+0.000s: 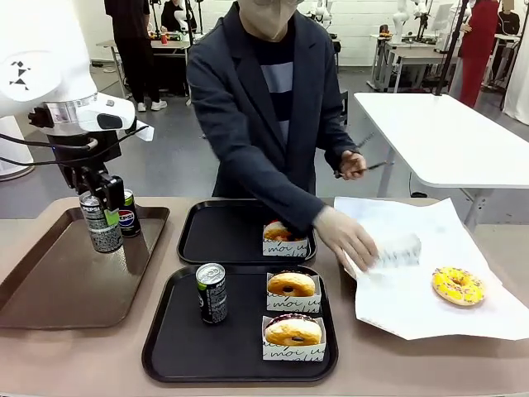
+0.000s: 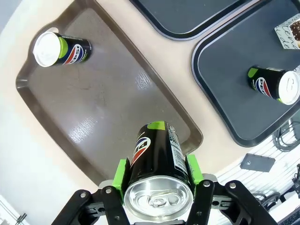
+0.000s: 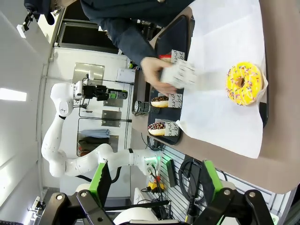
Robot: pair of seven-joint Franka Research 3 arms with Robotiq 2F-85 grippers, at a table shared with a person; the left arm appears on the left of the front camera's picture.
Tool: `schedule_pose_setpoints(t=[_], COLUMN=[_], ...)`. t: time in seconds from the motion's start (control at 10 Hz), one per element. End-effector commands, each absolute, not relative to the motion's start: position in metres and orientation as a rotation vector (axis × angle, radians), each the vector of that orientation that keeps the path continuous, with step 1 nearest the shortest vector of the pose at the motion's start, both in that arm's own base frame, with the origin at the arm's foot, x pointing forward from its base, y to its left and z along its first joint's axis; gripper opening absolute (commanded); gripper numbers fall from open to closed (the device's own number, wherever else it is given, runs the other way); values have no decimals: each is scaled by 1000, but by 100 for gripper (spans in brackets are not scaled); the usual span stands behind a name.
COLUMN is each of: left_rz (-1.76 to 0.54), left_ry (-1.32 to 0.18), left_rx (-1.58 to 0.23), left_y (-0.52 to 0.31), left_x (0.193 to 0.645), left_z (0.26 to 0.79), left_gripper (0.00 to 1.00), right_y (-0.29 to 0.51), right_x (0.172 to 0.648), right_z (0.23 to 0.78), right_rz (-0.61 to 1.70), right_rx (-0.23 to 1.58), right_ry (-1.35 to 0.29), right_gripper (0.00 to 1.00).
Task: Set up donuts and drinks on trays.
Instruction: Pick up one Pepsi coke from the Handle tray and place it on the Flat Tray without a Pepsi coke.
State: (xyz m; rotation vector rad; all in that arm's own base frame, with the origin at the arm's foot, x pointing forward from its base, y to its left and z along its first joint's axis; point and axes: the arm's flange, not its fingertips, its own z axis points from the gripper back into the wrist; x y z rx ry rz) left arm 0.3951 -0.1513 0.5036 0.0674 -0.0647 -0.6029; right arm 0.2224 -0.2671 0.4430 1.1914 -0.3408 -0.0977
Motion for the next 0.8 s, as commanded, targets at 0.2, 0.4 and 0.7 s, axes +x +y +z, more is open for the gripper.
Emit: schedule_pose_setpoints(t=[0.2, 0.4, 0.7], left_rz=[-609, -609, -609], left_ry=[-62, -62, -62], left_rx=[70, 70, 70], left_y=[-153, -153, -153], left_x=[397, 397, 397], left_z=[509, 509, 509], left_gripper=[59, 59, 59], right_y=[-269, -269, -269], right_x=[224, 224, 224], right_z=[444, 444, 444], right_rz=[-84, -84, -84], right_rx=[1208, 1208, 1208], right_ry=[-367, -367, -367], right_gripper=[100, 100, 100])
